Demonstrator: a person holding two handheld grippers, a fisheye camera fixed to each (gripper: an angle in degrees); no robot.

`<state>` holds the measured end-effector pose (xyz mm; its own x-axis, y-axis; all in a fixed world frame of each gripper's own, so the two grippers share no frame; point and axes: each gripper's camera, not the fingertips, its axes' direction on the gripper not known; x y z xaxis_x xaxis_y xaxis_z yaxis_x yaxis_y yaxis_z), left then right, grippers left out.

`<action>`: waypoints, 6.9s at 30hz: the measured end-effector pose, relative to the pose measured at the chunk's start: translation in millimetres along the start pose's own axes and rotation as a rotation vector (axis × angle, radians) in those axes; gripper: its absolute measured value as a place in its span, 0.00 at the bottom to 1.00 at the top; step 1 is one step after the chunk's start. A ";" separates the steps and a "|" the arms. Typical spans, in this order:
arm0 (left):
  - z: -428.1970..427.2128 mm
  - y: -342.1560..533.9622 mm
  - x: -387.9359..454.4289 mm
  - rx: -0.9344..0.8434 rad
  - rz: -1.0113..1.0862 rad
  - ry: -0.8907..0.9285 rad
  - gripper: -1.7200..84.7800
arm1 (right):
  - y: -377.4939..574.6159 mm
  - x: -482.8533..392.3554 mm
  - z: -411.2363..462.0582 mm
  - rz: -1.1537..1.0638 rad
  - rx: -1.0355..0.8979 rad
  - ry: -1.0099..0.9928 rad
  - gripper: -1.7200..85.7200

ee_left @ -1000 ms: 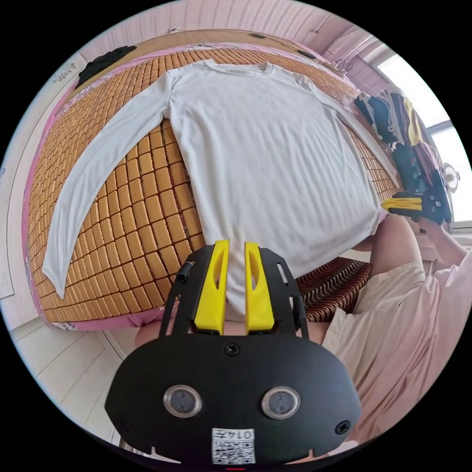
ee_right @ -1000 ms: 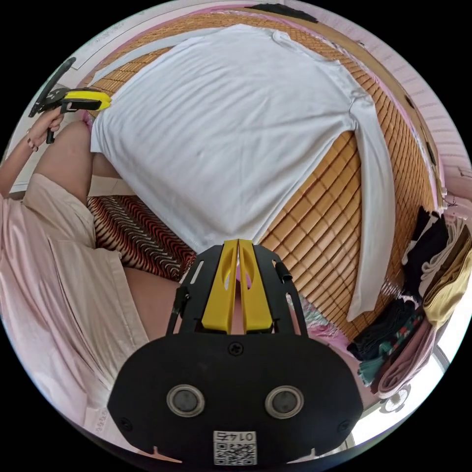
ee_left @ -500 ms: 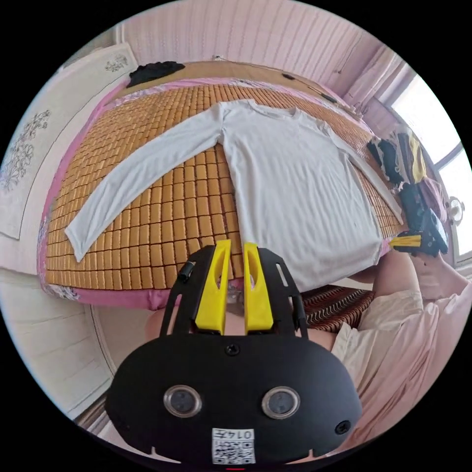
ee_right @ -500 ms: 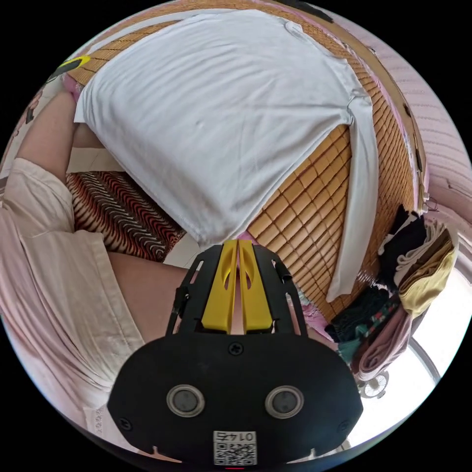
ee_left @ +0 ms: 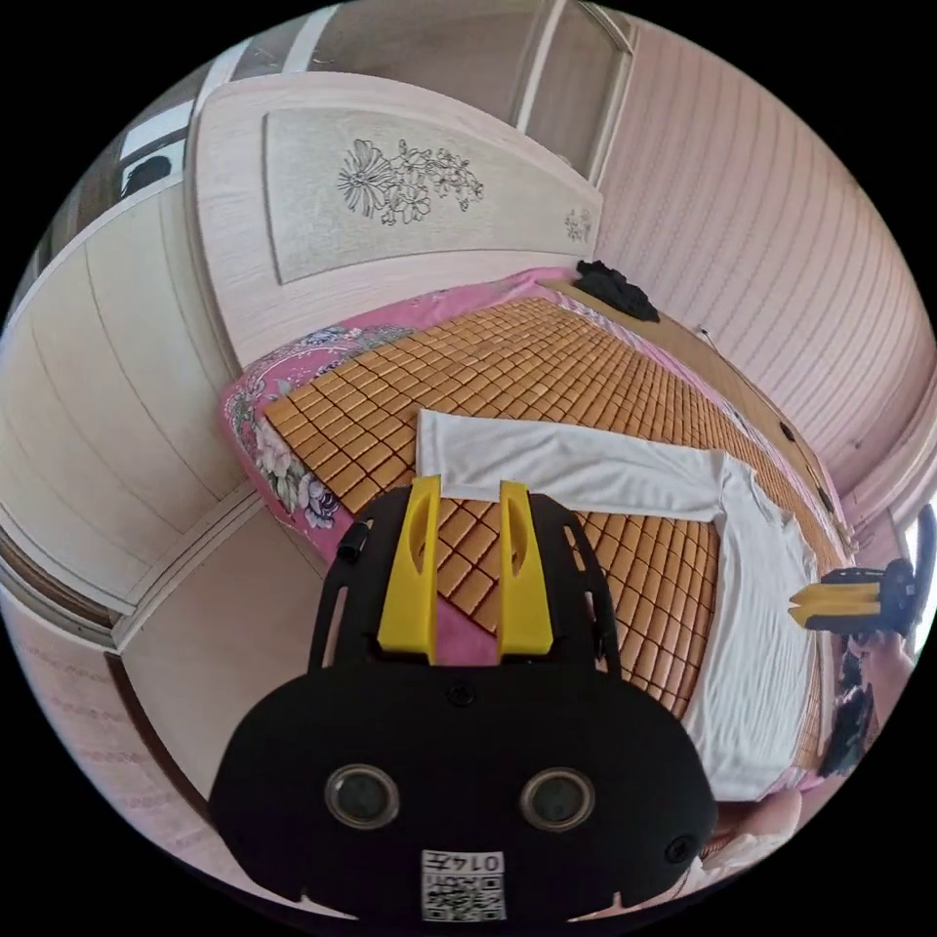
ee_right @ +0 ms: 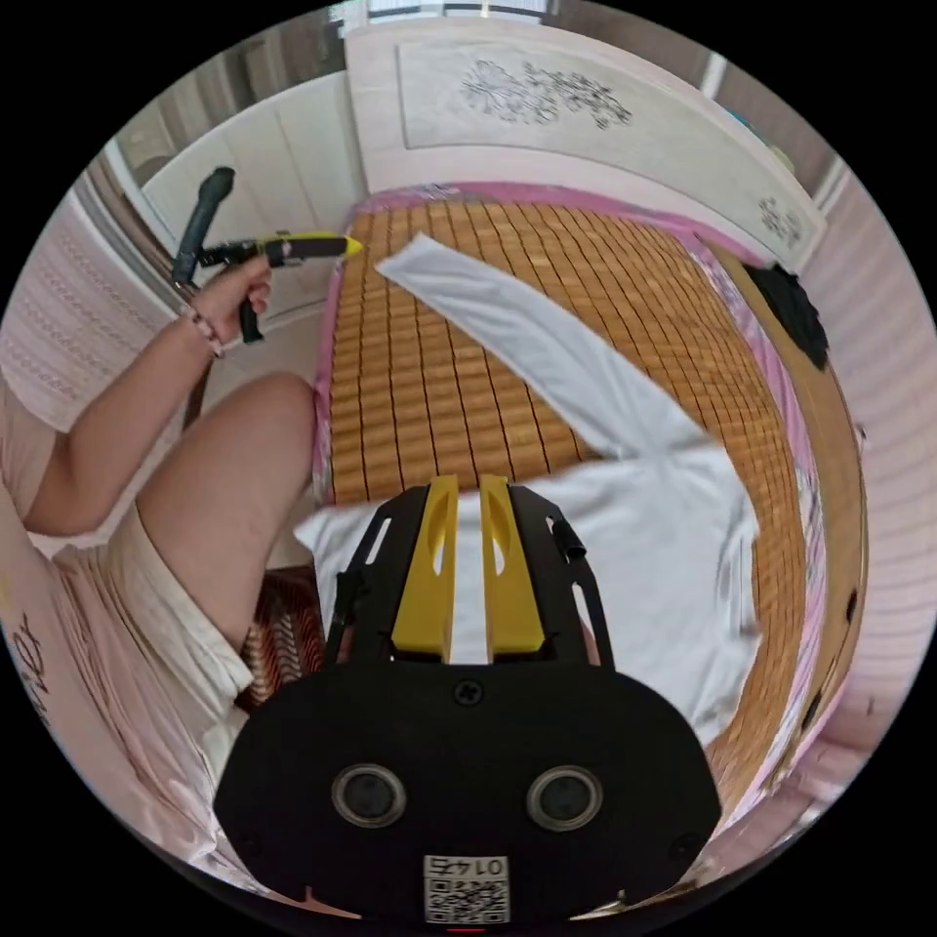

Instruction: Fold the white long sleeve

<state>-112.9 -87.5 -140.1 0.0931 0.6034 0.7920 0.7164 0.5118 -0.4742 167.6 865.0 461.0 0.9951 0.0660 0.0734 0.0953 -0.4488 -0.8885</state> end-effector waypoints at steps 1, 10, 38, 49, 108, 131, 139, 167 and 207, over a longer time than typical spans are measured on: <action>1.5 -0.1 -8.5 0.011 -0.027 0.002 0.15 | -28.3 -2.9 5.8 -0.035 0.031 -0.012 0.08; 39.7 -2.0 -85.3 0.026 -0.214 0.070 0.16 | -186.7 -45.0 65.1 -0.283 0.029 0.000 0.12; 85.4 -22.8 -154.6 -0.051 -0.186 0.115 0.04 | -346.7 -122.4 192.1 -0.434 -0.096 0.030 0.03; 91.4 -34.9 -122.6 -0.057 -0.140 0.067 0.01 | -316.0 -82.8 132.2 -0.307 -0.004 -0.092 0.02; 126.7 148.5 572.2 -0.455 1.223 0.776 0.02 | 443.3 140.6 -186.7 0.820 -0.067 0.007 0.12; 281.0 30.3 596.9 -0.404 0.997 0.397 0.01 | 173.6 387.7 -142.0 0.531 0.083 -0.021 0.02; 288.5 44.3 589.6 -0.370 0.916 0.401 0.03 | 191.3 392.1 -153.7 0.567 0.035 0.020 0.04; 89.1 282.8 888.1 -0.160 1.446 0.799 0.13 | 885.3 -23.6 -311.4 2.003 0.468 0.646 0.15; 93.7 578.8 1231.3 -0.356 1.953 0.531 0.01 | 1040.5 -114.5 -301.5 1.970 0.955 0.589 0.03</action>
<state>351.7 1009.0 524.6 0.8412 -0.1451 -0.5208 -0.4908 -0.6092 -0.6230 160.5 121.7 -335.3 -0.2778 -0.0451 -0.9596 -0.5530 0.8243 0.1213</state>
